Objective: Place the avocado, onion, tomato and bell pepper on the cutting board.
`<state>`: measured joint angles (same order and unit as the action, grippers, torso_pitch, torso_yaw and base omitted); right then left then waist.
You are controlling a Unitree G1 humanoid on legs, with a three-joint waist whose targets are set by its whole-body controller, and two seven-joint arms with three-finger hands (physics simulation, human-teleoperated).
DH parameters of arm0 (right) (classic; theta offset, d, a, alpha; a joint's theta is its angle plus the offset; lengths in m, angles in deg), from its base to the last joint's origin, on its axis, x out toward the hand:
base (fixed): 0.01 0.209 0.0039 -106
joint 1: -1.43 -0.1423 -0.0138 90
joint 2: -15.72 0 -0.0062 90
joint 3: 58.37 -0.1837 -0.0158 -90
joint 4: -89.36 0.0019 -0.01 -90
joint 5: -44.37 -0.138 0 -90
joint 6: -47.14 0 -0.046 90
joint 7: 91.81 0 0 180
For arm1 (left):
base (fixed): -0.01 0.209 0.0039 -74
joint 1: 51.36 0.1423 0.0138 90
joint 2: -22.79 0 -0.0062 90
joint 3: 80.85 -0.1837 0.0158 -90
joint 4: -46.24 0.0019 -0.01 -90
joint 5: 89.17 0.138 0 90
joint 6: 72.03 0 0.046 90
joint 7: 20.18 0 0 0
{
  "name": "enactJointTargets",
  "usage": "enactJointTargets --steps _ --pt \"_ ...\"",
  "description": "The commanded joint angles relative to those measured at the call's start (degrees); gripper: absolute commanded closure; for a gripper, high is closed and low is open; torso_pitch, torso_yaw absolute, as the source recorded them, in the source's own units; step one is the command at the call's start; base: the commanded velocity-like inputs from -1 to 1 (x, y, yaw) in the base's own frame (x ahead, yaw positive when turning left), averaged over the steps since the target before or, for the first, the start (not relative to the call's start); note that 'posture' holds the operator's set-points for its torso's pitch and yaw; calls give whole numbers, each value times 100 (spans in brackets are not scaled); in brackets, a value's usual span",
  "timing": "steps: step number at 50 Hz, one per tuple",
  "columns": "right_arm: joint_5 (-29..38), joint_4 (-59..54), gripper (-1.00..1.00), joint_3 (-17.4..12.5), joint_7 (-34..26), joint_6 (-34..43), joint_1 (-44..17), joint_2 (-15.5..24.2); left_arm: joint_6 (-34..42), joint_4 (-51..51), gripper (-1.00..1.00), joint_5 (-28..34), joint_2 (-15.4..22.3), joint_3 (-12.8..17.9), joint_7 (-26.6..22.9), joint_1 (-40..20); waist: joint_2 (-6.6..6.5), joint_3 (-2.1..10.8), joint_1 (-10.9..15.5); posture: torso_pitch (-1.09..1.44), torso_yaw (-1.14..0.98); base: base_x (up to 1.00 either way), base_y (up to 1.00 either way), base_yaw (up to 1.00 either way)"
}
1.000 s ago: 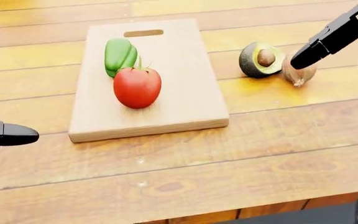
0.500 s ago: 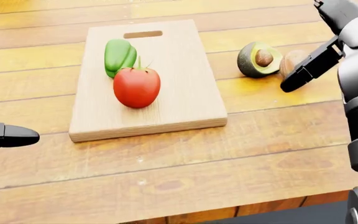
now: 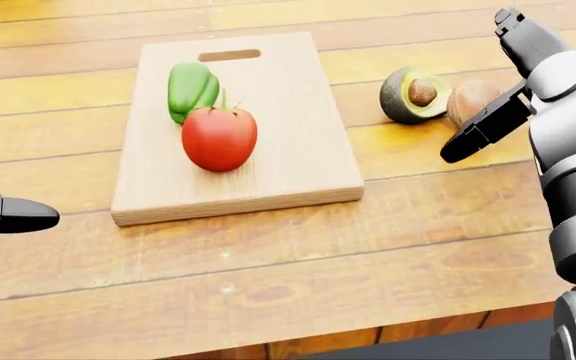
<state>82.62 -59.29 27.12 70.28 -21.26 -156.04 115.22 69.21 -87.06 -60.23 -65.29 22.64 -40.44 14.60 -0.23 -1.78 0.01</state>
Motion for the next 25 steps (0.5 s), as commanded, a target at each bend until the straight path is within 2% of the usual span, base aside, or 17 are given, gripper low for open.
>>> enactJointTargets --steps 1,10,15,19,25 --pt "-18 165 -100 -10 158 -151 -253 69 -112 -158 -100 47 76 62 37 -133 4 155 3 0 0 0 0 0" --pt "-98 32 -95 30 268 -203 -240 28 -127 -201 -100 40 78 100 22 -67 1 160 10 0 0 0 0 0" --pt "-116 12 -79 36 285 -202 -232 24 -135 -180 -100 36 77 100 34 -72 6 161 14 0 0 0 0 0" --pt "-82 20 -55 62 272 -223 -198 37 -132 -171 -100 39 86 98 34 -89 9 160 13 0 0 0 0 0" --pt "-67 24 -39 61 274 -244 -191 25 -136 -165 -100 47 94 97 36 -84 12 162 11 0 0 0 0 0"
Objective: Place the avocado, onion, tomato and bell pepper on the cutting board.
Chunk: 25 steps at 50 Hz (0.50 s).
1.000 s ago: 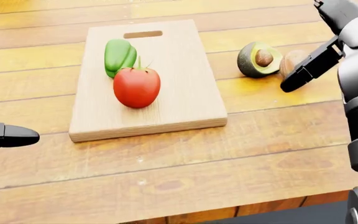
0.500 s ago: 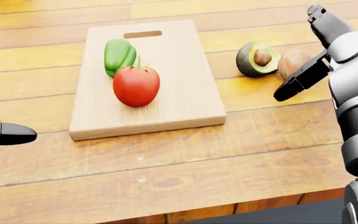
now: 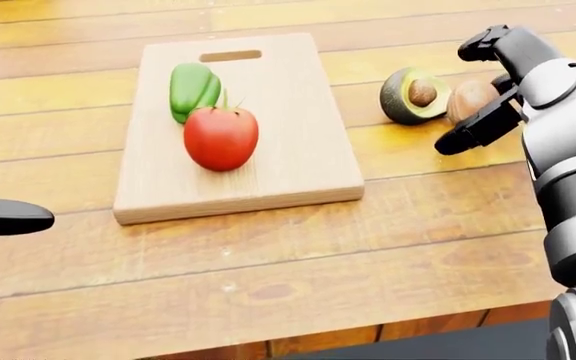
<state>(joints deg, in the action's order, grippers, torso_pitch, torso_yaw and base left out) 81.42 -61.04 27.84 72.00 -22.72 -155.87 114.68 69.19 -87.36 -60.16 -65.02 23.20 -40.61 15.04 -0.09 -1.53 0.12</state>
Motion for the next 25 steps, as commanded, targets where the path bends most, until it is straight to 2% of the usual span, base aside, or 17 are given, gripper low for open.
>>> enactJointTargets --steps 1,12,25 --pt "54 200 -36 -14 98 -97 -207 83 -125 -142 -100 42 73 42 45 -137 -2 137 1 0 0 0 0 0" --pt "83 268 -22 -18 23 -83 -196 97 -40 -182 -100 106 123 22 -20 -223 3 139 6 0 0 0 0 0" --pt "140 398 14 -22 0 -42 -154 119 -39 -228 -100 120 124 53 -53 -192 9 143 5 0 0 0 0 0"
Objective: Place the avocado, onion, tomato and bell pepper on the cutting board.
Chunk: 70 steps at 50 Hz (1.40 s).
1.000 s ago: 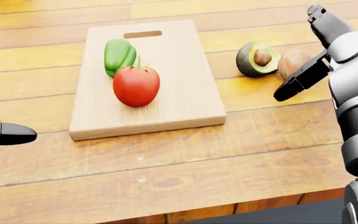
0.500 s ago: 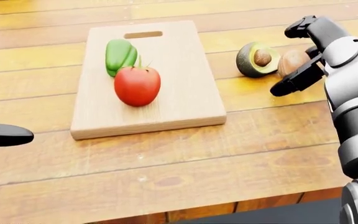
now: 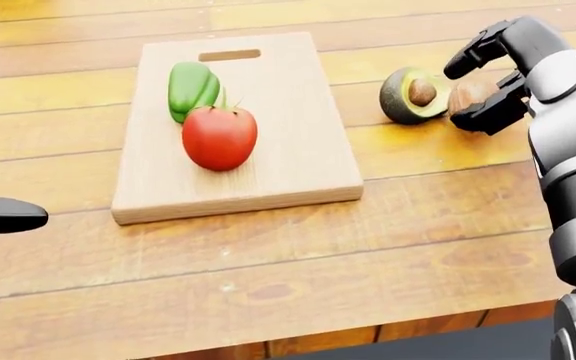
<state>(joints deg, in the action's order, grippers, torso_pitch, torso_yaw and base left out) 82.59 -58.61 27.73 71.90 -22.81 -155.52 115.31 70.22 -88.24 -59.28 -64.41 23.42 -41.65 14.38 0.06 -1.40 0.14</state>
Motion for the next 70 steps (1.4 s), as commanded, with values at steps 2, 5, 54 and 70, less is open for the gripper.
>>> enactJointTargets --steps 2,5,54,70 --pt "35 164 21 -9 -5 -31 -200 62 -150 -134 -100 26 69 50 51 -122 -5 135 2 0 0 0 0 0" --pt "58 172 32 -12 -6 -34 -208 80 -168 -117 -100 23 56 34 67 -119 -4 136 4 0 0 0 0 0" --pt "1323 4566 44 229 -2832 1686 -373 -883 -228 12 -100 91 -7 -68 89 -184 -76 9 -42 0 0 0 0 0" --pt "1800 5866 44 459 -3473 2133 323 -1567 -267 46 -100 74 -23 -64 133 -172 -117 18 -32 0 0 0 0 0"
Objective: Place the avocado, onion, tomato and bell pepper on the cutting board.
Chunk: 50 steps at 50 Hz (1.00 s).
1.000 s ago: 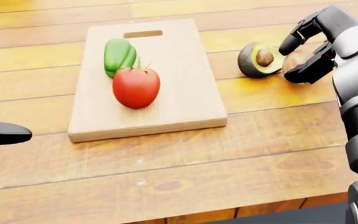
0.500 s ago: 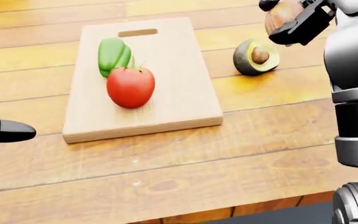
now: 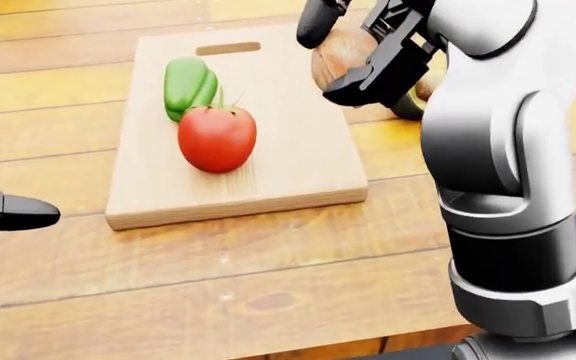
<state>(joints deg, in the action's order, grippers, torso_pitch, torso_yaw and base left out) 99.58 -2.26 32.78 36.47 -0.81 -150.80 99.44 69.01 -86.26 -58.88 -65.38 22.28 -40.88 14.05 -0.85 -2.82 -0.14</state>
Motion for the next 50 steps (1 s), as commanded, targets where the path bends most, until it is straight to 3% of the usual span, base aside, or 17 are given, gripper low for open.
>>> enactJointTargets --steps 1,14,28,50 --pt "139 351 44 -11 26 -25 -43 -54 -150 -151 -100 28 80 62 51 -134 -27 161 -4 0 0 0 0 0" --pt "411 739 42 196 -7 -15 444 -598 -126 -249 -100 6 85 112 32 -53 -65 179 -26 0 0 0 0 0" --pt "-45 -45 40 195 746 -416 495 -723 -120 -295 -100 27 94 122 20 0 -79 201 -38 0 0 0 0 0" --pt "-23 66 0 229 693 -395 725 -723 -123 -192 -100 61 119 88 18 -129 -64 207 -27 0 0 0 0 0"
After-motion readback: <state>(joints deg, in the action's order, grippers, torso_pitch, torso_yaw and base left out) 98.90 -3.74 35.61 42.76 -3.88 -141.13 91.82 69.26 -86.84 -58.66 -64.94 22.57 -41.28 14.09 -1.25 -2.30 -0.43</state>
